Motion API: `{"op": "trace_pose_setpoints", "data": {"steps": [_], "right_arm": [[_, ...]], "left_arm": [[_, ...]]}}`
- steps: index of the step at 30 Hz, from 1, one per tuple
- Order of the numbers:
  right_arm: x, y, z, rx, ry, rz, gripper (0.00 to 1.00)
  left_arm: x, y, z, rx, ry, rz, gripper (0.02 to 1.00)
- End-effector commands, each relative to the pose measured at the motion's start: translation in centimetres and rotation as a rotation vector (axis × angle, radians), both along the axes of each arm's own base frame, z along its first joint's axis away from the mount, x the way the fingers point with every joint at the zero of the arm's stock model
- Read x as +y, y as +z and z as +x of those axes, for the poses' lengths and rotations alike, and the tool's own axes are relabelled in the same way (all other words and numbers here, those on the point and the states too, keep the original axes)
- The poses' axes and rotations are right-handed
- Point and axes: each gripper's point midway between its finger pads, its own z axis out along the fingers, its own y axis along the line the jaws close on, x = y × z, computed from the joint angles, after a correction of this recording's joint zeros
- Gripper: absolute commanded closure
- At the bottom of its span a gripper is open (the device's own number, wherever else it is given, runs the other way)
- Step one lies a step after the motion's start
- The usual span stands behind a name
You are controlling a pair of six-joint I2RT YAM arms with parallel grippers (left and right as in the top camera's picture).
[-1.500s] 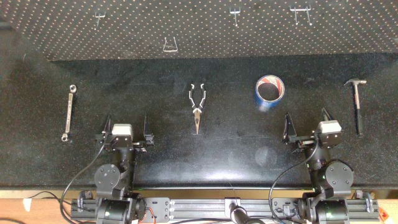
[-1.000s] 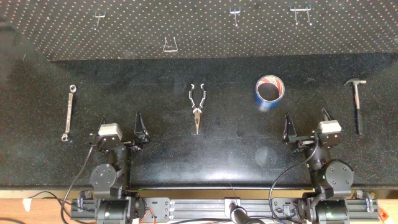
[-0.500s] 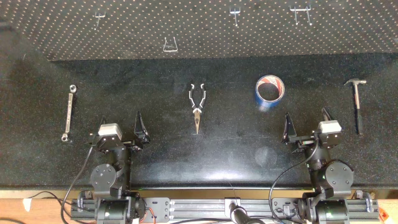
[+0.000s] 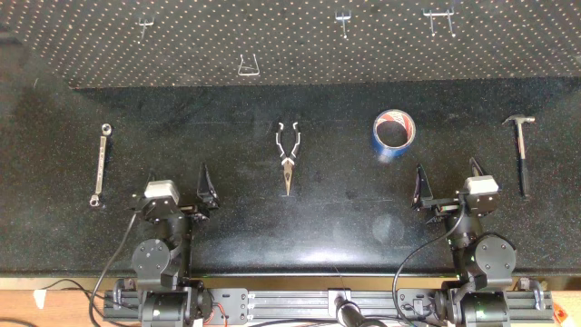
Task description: Place Tools Onto Pegboard
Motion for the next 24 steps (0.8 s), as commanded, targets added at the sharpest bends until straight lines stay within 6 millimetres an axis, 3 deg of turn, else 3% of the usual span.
{"op": "trace_pose_setpoints", "data": {"steps": [1,2,3,4,7,8,10,11,12,14,16,20,24], "right_arm": [[0.0,-0.1,0.0,-0.001,-0.003,0.01,0.02],[0.0,-0.1,0.0,-0.001,-0.003,0.01,0.02],[0.0,-0.1,0.0,-0.001,-0.003,0.01,0.02],[0.0,-0.1,0.0,-0.001,-0.003,0.01,0.02],[0.0,-0.1,0.0,-0.001,-0.003,0.01,0.02],[0.0,-0.1,0.0,-0.001,-0.003,0.01,0.02],[0.0,-0.1,0.0,-0.001,-0.003,0.01,0.02],[0.0,-0.1,0.0,-0.001,-0.003,0.01,0.02],[0.0,-0.1,0.0,-0.001,-0.003,0.01,0.02],[0.0,-0.1,0.0,-0.001,-0.003,0.01,0.02],[0.0,-0.1,0.0,-0.001,-0.003,0.01,0.02],[0.0,-0.1,0.0,-0.001,-0.003,0.01,0.02],[0.0,-0.1,0.0,-0.001,-0.003,0.01,0.02]], "left_arm": [[-3.9,-0.1,-0.2,0.01,-0.249,0.185,0.023],[-3.0,0.4,0.4,0.085,-0.233,0.277,0.023],[-0.7,0.8,1.3,0.271,-0.176,0.306,0.025],[2.1,0.4,1.3,0.6,-0.147,0.321,0.025],[9.0,-0.4,-1.3,1.17,-0.05,0.336,0.025],[11.4,-1.0,-2.2,1.285,-0.005,0.245,0.025],[18.7,-4.0,-4.0,1.411,0.159,0.035,0.025],[21.4,-6.0,-4.9,1.45,0.2,-0.025,0.025],[22.8,-7.5,-5.3,1.476,0.216,-0.073,0.025],[24.3,-9.3,-3.8,1.482,0.208,-0.076,0.025],[24.4,-11.6,-1.0,1.514,0.136,-0.065,0.025],[24.2,-13.8,4.0,1.496,0.057,-0.036,0.025],[23.1,-15.1,6.9,1.455,-0.01,-0.033,0.025]]}}
